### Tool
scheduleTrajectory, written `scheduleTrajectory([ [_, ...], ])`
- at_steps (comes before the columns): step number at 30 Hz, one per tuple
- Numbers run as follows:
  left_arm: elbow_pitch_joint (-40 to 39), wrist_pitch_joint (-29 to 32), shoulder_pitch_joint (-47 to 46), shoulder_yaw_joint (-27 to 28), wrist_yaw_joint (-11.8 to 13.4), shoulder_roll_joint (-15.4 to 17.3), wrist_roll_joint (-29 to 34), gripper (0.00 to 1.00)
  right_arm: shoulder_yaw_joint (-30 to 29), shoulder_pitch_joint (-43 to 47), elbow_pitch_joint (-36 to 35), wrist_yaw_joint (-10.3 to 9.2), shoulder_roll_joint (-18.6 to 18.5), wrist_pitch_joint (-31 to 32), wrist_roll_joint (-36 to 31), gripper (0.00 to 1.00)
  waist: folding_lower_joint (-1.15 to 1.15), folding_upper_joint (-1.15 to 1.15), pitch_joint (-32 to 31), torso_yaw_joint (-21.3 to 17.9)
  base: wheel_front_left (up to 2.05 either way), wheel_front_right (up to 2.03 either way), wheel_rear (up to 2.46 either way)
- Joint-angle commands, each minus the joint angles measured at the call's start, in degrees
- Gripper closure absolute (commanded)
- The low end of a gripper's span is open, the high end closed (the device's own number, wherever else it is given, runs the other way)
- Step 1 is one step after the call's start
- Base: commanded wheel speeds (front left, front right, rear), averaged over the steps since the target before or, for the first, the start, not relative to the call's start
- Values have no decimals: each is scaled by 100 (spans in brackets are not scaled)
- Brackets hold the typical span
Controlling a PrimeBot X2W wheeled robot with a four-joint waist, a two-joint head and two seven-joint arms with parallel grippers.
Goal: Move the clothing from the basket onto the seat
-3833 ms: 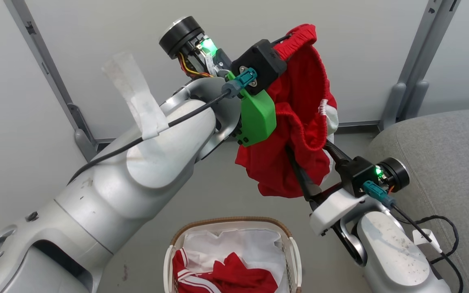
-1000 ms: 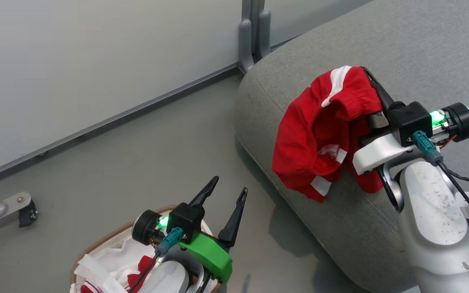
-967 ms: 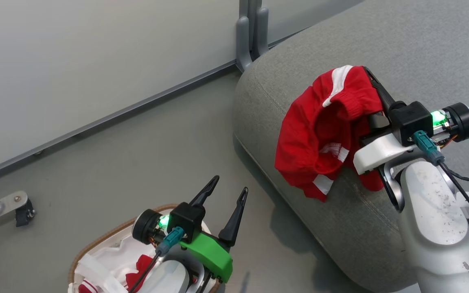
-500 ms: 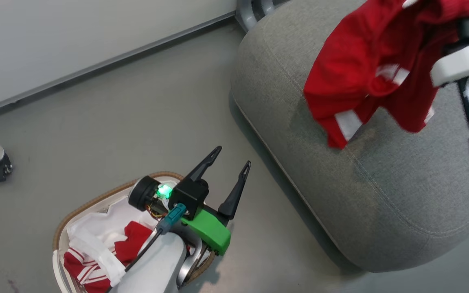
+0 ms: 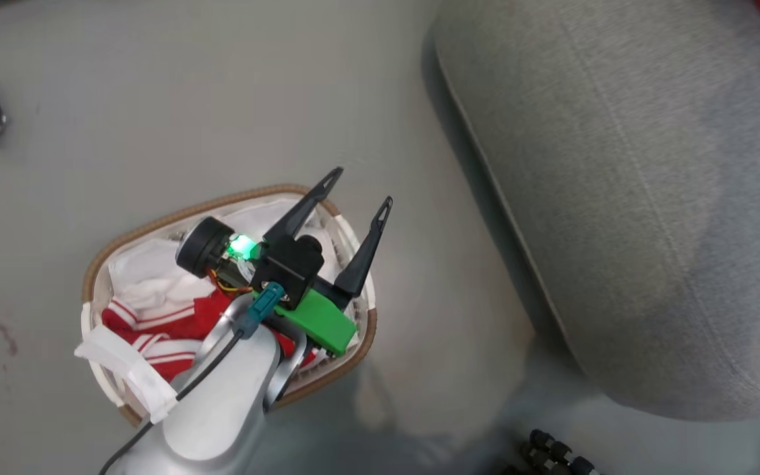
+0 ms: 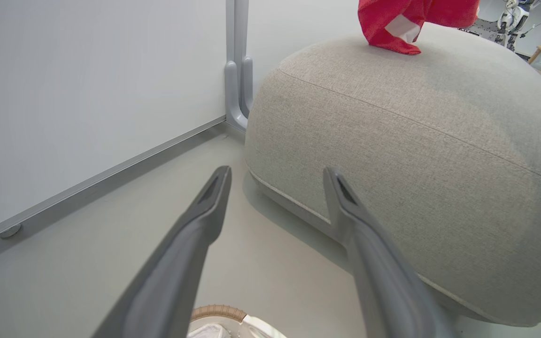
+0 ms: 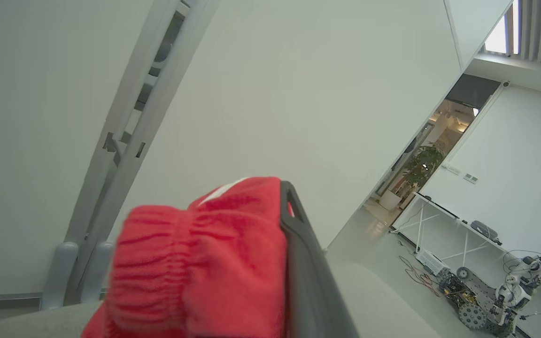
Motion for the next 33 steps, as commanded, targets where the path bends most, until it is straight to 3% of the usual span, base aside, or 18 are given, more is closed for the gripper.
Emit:
scheduleTrajectory([
  [1, -46, 12, -147, 18, 27, 48, 15, 0, -129, 136, 112, -8, -18, -12, -82, 100, -1, 0, 651, 458, 0, 0, 0],
  [13, -163, 75, -116, 0, 120, 214, -12, 0, -652, 890, 627, -8, 623, -13, -456, 97, -1, 0, 938, 374, 0, 0, 0],
  [15, -169, 82, -92, -3, 123, 235, -29, 0, -652, 991, 611, -8, 704, -12, -487, 58, -1, 0, 919, 346, 0, 0, 0],
  [16, -166, 89, -78, -5, 131, 242, -39, 0, -625, 1040, 582, -8, 741, -12, -505, 20, -1, 0, 901, 331, 0, 0, 0],
  [17, -159, 93, -65, -5, 132, 247, -51, 0, -602, 1076, 544, -8, 763, -12, -501, 0, -1, 0, 883, 318, 0, 0, 0],
  [25, -5, 36, 77, -11, 167, 144, -163, 0, -283, 1717, 110, -8, 901, -12, -333, 0, -1, 0, 494, 289, 0, 0, 0],
  [33, 233, -5, 287, 144, 172, -83, -456, 0, 48, 2647, -173, -8, 839, -12, -80, 0, -1, 0, -334, 467, 0, 0, 0],
])
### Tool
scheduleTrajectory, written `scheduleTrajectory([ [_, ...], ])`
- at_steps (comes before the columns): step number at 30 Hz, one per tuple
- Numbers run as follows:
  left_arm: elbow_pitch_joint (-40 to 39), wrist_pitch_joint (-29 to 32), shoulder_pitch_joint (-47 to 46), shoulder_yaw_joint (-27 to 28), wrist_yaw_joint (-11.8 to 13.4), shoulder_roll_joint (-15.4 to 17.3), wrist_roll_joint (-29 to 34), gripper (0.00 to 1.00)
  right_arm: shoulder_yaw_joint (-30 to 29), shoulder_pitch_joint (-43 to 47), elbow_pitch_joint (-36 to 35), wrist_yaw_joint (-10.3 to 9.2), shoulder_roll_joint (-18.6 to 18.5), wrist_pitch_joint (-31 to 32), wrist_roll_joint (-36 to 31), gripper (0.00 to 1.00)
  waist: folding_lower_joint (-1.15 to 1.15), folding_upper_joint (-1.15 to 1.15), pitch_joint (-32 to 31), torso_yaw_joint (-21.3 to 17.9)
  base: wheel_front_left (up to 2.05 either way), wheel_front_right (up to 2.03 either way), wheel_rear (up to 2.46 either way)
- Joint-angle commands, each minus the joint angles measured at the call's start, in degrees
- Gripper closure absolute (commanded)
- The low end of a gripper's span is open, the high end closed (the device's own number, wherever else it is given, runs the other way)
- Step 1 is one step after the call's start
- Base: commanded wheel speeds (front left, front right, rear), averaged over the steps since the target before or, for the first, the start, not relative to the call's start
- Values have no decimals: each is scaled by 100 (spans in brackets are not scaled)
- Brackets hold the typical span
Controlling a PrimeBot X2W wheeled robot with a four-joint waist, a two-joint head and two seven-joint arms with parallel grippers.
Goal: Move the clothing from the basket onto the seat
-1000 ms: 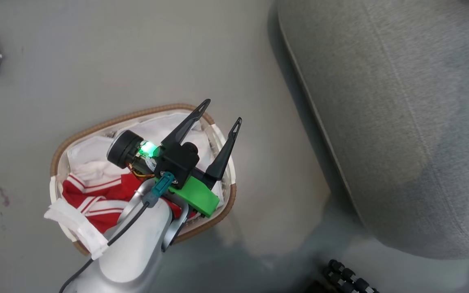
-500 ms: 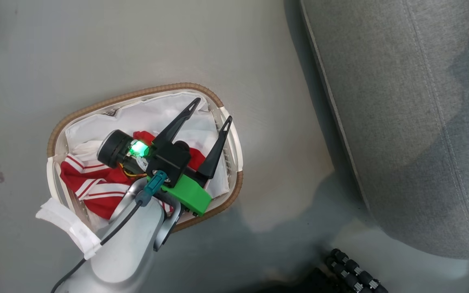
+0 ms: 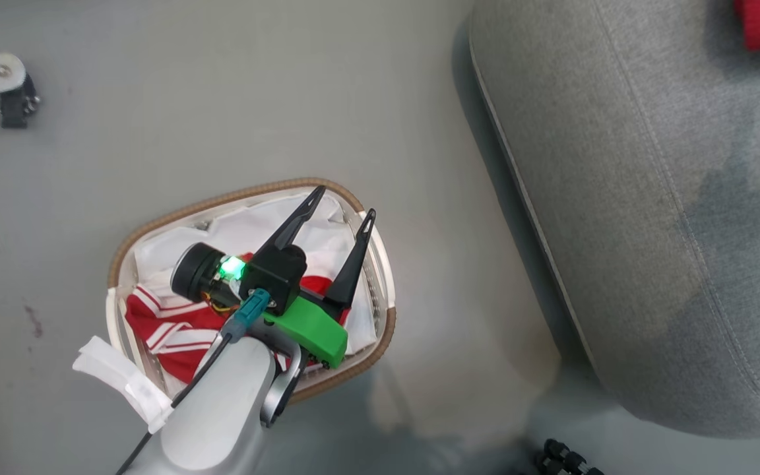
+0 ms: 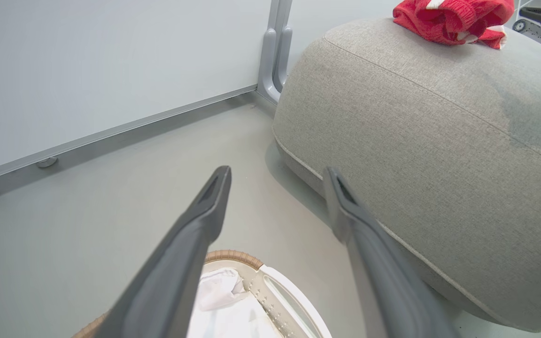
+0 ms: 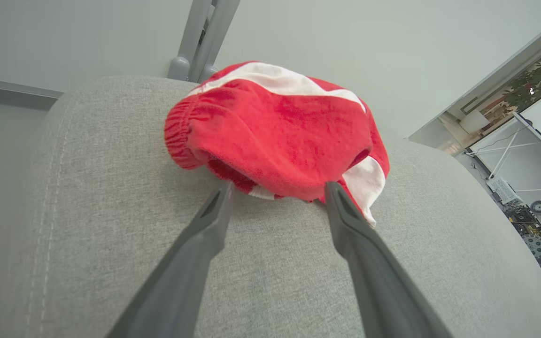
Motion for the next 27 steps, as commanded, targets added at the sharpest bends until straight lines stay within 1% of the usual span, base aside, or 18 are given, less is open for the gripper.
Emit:
scheduleTrajectory([
  [1, 31, -27, 116, 44, 3, -36, -91, 0, 27, 162, -23, -8, -71, -13, 34, 0, 0, 0, -514, 159, 0, 0, 0],
  [7, -26, -28, 478, 436, 12, -184, -285, 0, 284, 477, -108, -8, -176, -12, 124, 0, 0, 0, -1234, 421, 0, 0, 0],
  [14, -113, -28, 995, 918, 43, -309, -352, 0, 492, 549, -196, -8, -50, -12, 269, 0, 0, 0, -1968, 824, 0, 0, 0],
  [16, -127, -27, 1149, 1099, 57, -350, -389, 0, 569, 569, -226, -8, 34, -12, 319, 0, 0, 0, -2153, 929, 0, 0, 0],
  [18, -122, -21, 1329, 1286, 81, -376, -356, 0, 707, 663, -256, -8, 193, -12, 368, 0, 0, 0, -2340, 1034, 0, 0, 0],
  [20, -111, -22, 1487, 1470, 127, -380, -304, 0, 840, 764, -293, -8, 349, -12, 413, 0, 0, 0, -2473, 1106, 0, 0, 0],
  [27, -125, -21, 2030, 2151, 161, -404, -243, 0, 1219, 1309, -513, -8, 866, -12, 638, 0, 0, 0, -2836, 1303, 0, 0, 0],
])
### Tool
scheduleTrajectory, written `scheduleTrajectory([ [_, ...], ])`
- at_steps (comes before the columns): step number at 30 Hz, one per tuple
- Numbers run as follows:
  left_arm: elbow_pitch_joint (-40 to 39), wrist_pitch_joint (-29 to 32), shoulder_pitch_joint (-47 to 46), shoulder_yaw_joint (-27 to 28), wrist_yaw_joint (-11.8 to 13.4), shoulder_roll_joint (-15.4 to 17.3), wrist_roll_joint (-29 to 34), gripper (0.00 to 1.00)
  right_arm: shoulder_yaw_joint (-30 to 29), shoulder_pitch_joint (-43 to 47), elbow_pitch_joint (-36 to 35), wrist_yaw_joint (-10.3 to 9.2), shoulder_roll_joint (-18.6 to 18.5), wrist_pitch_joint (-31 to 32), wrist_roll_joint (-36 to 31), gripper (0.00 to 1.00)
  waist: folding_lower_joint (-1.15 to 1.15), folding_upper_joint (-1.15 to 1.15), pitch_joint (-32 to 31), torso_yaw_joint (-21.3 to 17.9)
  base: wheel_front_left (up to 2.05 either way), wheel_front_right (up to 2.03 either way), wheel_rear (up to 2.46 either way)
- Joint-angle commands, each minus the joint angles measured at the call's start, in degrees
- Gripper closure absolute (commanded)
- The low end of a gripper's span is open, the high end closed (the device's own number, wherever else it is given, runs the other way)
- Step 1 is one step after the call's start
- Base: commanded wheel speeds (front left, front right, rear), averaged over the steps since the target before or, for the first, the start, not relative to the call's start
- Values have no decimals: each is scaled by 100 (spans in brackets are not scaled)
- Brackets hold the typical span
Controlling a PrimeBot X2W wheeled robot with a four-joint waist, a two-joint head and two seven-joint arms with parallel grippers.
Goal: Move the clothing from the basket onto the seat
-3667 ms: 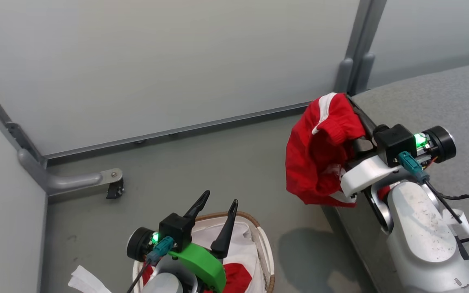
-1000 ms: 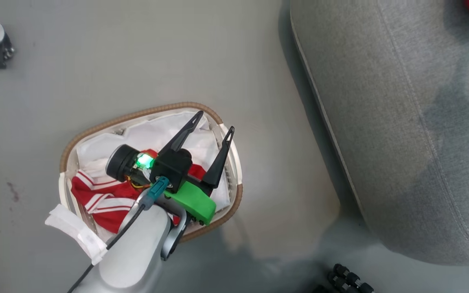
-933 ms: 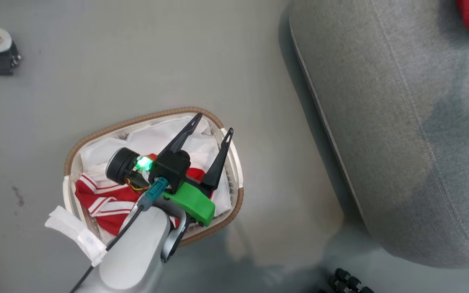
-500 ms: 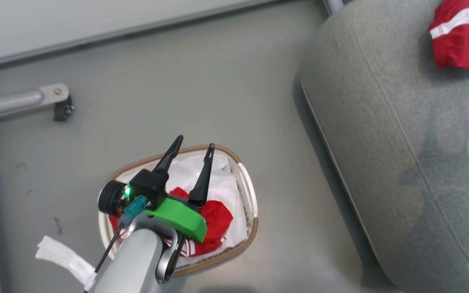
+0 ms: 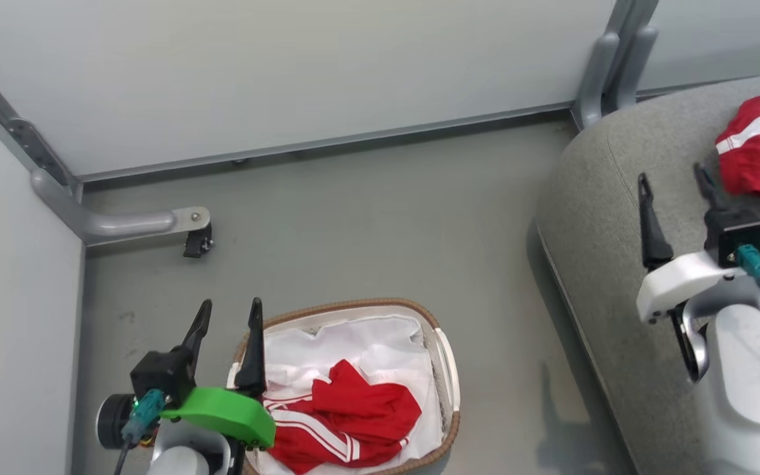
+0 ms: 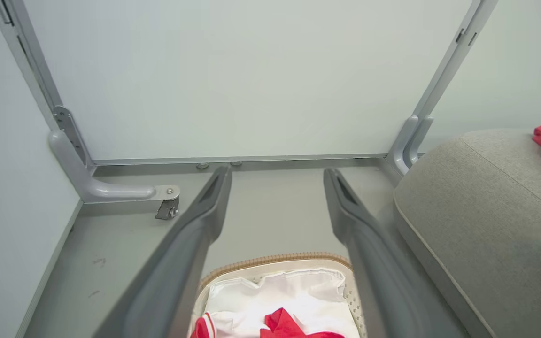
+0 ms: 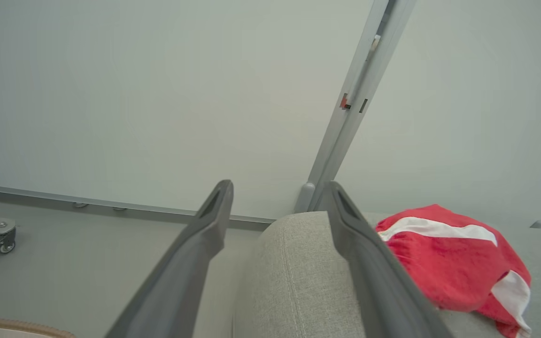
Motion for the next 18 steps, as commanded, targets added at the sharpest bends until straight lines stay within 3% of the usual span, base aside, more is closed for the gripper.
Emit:
scheduleTrajectory([
  [1, -61, -3, 186, 158, 35, -2, 16, 0, 59, 225, -47, -8, 51, -12, 105, 0, 0, 0, -379, 331, 0, 0, 0],
  [9, -265, -4, 766, 805, -24, -36, 51, 0, 325, 1043, -394, -8, 276, -12, 546, 0, 0, 0, -575, 421, 0, 0, 0],
  [18, -323, -4, 1032, 892, -113, -51, 70, 0, 704, 1909, -716, -8, 277, -12, 1235, 0, 0, 0, -676, 494, 0, 0, 0],
])
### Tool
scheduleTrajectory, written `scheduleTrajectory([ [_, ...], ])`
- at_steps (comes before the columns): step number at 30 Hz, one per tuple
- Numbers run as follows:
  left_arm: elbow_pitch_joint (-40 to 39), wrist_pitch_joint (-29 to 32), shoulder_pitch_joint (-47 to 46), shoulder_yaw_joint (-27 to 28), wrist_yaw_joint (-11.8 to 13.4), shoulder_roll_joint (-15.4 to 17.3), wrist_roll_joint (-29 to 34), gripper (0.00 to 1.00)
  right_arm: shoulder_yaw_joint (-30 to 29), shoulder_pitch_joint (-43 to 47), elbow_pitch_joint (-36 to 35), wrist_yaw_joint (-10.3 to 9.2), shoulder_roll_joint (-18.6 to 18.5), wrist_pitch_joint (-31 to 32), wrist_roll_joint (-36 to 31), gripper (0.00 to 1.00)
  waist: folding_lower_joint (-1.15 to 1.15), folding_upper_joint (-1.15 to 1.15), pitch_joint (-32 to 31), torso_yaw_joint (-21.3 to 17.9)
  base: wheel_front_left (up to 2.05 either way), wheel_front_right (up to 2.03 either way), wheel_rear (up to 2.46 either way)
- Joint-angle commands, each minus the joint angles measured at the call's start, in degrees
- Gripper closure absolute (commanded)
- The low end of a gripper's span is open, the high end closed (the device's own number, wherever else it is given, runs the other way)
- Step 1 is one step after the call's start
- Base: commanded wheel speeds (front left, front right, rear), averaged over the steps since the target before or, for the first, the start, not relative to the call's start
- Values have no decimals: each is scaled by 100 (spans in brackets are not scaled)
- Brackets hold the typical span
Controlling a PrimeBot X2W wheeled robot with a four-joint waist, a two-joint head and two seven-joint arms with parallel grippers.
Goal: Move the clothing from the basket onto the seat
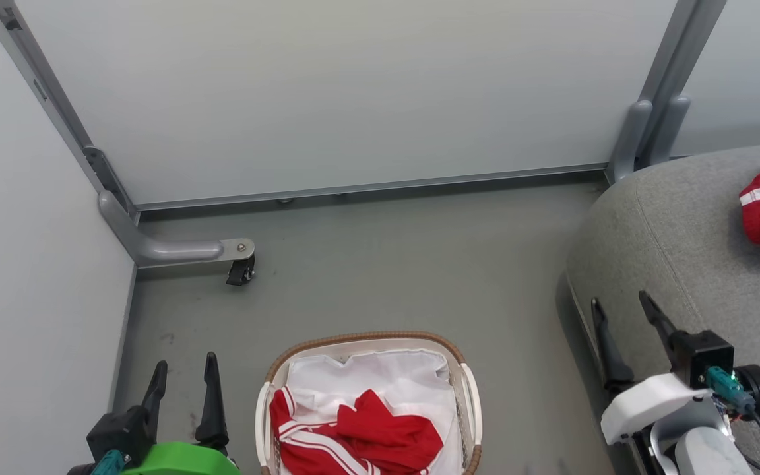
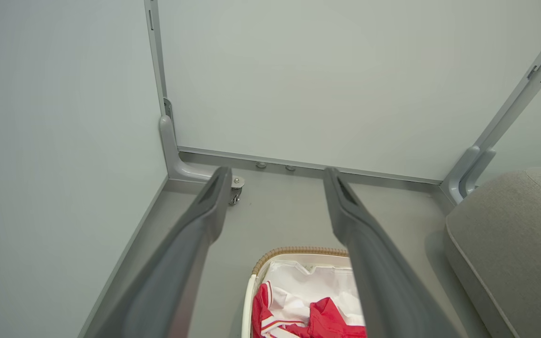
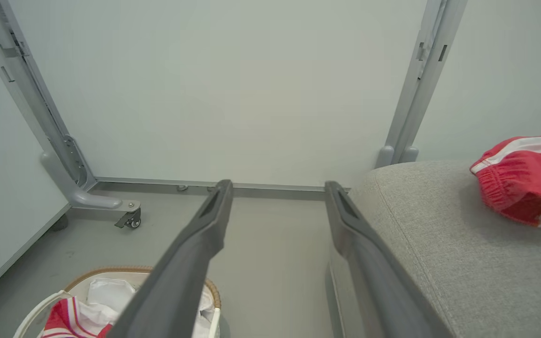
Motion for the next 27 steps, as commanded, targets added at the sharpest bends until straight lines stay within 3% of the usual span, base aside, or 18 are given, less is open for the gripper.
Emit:
scheduleTrajectory([
  [1, -1, -3, 87, -6, -32, -2, -31, 0, 53, 143, -37, -8, -22, -12, 42, 0, 1, 0, -21, 7, 0, 0, 0],
  [27, 116, -3, 86, -109, -1, -1, -39, 0, 163, 362, -146, -8, -20, -12, 173, 0, 1, 0, -82, -81, 0, 0, 0],
])
